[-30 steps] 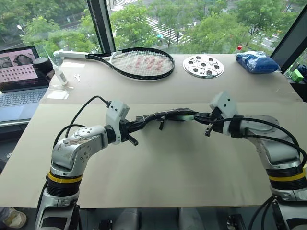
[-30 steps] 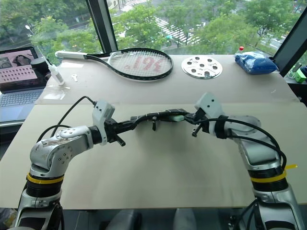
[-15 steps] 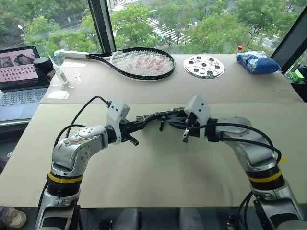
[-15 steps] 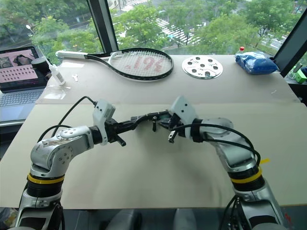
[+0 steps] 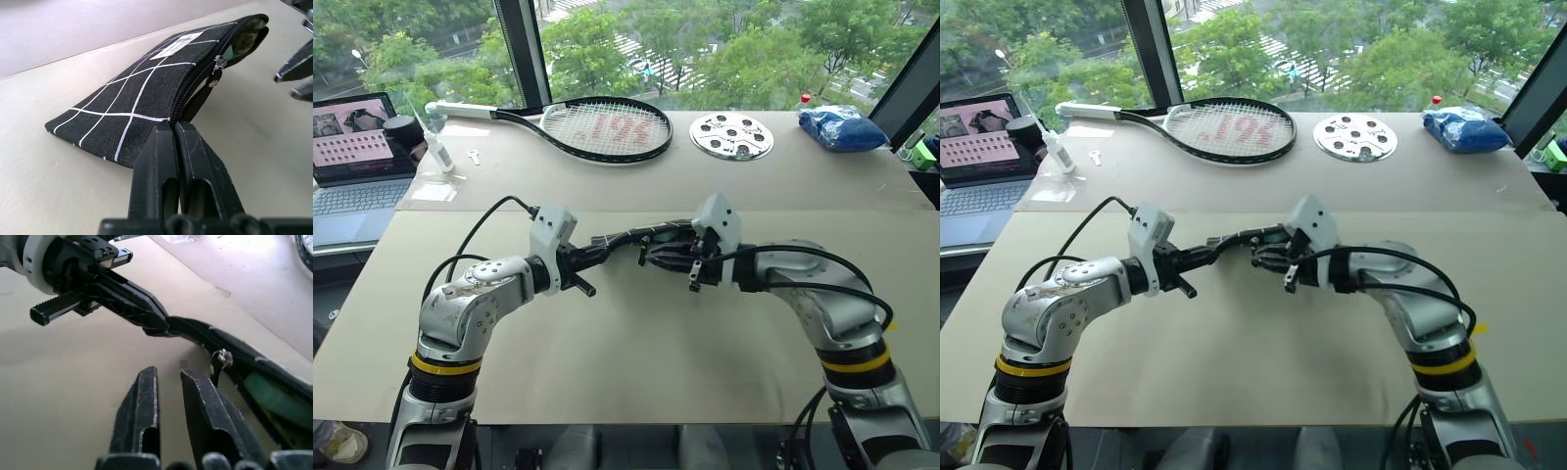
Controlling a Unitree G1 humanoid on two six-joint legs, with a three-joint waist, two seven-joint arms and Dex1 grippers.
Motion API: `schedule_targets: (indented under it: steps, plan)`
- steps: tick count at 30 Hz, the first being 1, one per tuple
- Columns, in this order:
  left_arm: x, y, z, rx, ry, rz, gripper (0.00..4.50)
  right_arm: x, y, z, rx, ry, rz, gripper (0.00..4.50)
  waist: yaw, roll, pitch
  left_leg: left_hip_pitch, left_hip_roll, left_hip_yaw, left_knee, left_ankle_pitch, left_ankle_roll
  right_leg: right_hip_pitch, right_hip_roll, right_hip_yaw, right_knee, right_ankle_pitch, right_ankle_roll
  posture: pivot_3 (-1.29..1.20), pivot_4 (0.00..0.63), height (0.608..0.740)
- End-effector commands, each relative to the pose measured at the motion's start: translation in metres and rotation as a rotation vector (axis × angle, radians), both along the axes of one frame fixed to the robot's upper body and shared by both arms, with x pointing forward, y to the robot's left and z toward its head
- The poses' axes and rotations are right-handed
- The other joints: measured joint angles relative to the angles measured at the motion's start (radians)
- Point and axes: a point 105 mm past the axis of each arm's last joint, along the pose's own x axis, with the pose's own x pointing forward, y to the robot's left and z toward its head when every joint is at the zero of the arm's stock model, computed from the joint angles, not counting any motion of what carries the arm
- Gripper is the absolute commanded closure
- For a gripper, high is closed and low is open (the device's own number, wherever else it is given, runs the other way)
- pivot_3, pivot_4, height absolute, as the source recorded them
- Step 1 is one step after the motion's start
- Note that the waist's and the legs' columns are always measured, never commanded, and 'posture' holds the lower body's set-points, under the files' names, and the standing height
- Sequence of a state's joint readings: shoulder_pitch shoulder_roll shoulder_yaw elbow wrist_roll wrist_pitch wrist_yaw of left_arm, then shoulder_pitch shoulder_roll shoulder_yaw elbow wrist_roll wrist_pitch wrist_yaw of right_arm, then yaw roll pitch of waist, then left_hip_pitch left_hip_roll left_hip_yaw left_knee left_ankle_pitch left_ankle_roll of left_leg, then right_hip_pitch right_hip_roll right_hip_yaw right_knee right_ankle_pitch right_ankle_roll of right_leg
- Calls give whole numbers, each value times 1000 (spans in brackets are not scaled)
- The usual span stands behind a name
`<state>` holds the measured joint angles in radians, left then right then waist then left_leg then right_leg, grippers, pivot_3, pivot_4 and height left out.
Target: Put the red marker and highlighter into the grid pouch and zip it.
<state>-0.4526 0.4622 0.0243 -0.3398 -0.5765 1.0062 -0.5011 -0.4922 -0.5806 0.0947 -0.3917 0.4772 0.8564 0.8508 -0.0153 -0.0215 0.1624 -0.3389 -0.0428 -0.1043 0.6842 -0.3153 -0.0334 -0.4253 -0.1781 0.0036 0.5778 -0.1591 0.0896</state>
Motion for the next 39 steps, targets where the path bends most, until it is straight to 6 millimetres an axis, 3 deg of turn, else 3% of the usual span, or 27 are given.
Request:
schedule_targets:
  steps: [1,5,9,16,21,28,39]
  plan:
    - [-2,0,14,-18,-57,-4,4500,-19,-8,0,43,86,3,2088,0,0,0,0,0,0,0,0,1,0,0,0,0,0,0,0,150,740]
    - [-2,-1,13,-18,-54,-8,4500,-12,-12,-32,6,187,-100,716,-2,0,0,1,0,0,0,-3,6,1,0,0,0,0,0,0,150,740]
    - [0,-2,14,-18,-55,-13,4500,5,12,-45,19,181,-146,716,-9,0,0,1,0,0,0,-3,6,0,0,1,1,0,0,0,150,740]
    - [0,-1,13,-16,-54,-12,4500,40,36,-42,42,91,-212,716,-7,0,0,1,0,0,0,1,-1,0,0,1,1,0,0,0,150,740]
    - [-2,-3,12,-18,-50,-18,4500,48,50,-34,54,55,-194,716,-12,0,0,1,0,0,0,1,-2,0,0,1,1,0,0,0,150,740]
    - [-3,-4,11,-20,-48,-20,4500,54,50,-31,57,34,-208,716,-18,0,0,1,0,0,0,1,-2,0,0,1,1,0,0,0,150,740]
    - [-3,-4,11,-18,-48,-22,4500,64,21,-37,-14,16,-260,716,-26,0,0,1,0,0,0,1,-1,0,0,1,1,0,0,0,150,740]
